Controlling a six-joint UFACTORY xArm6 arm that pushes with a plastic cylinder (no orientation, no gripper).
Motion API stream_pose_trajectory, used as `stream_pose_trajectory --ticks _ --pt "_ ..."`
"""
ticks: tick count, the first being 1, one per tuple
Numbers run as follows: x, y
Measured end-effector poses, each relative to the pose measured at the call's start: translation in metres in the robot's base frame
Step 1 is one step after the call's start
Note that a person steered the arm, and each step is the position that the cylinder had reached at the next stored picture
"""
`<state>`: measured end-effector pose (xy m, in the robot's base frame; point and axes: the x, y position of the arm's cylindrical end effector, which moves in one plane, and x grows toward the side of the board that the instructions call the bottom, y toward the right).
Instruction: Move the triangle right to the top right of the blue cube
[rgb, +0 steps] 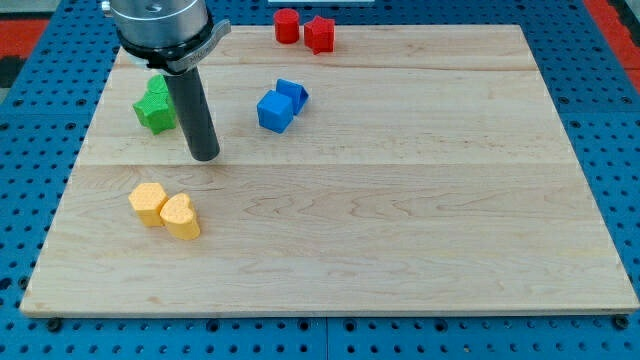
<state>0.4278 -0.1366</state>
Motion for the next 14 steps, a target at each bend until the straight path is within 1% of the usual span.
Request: stream_pose_trajectory --ticks 1,2,3,4,5,6,7,8,9,10,11,12,13,14 --pt "-0.038 -0.001" --pt "-0.060 0.016" --pt "-0.062 0.043" --pt "-0.063 0.092" --pt "-0.067 0.092" --pt "-0.084 0.058" --pt "-0.094 0.054" --pt "-0.094 0.088" --pt "-0.094 0.099" --pt "-0.109 0.072" --pt "-0.155 0.068" --pt "-0.185 0.034" --pt "-0.236 0.009" --pt "-0.236 0.009"
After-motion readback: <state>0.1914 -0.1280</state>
